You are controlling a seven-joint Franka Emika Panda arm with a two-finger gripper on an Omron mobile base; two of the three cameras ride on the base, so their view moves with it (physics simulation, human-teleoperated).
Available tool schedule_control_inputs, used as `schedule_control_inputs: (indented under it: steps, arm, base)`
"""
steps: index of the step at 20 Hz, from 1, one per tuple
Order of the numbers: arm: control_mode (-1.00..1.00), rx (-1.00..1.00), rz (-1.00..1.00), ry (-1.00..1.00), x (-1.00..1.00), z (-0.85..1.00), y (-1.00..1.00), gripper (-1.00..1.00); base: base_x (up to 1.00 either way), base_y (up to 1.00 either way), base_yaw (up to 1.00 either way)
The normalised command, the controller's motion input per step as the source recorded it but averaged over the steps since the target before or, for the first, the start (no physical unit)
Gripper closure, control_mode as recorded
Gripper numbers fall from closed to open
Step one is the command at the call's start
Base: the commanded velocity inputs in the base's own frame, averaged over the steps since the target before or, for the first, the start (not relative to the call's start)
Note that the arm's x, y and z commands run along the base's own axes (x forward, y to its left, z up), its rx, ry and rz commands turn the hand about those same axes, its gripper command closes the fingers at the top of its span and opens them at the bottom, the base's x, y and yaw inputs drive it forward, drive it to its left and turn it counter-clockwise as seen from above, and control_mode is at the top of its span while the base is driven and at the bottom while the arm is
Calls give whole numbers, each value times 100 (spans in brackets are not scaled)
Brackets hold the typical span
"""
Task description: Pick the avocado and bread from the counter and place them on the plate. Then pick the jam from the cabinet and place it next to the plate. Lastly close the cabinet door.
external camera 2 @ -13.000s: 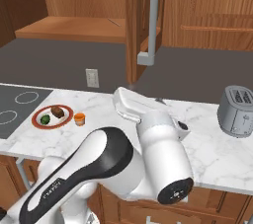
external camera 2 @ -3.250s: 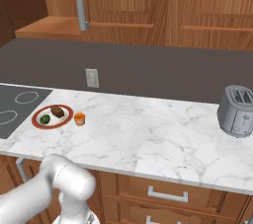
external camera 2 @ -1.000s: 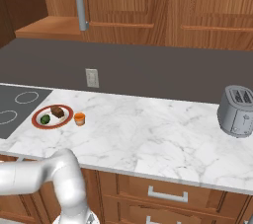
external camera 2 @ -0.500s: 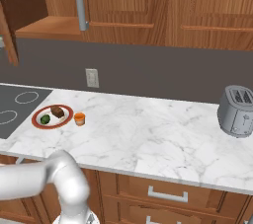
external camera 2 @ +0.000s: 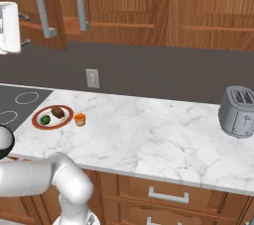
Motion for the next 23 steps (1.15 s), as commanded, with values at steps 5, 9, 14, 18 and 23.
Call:
schedule_control_inputs:
  steps: [5,9,14,18,23]
  arm:
    - [-100,23,16,0,100,0,-100,-100]
    - [-100,25,22,0,100,0,-100,-100]
    - [-100,23,22,0,100,0,-100,-100]
    - [-100,22,23,0,99,0,-100,-100]
    - [-100,24,23,0,93,0,-100,-100]
  base:
    - [0,0,0]
    - [0,0,0]
    - [0,0,0]
    - [0,0,0]
    - [0,0,0]
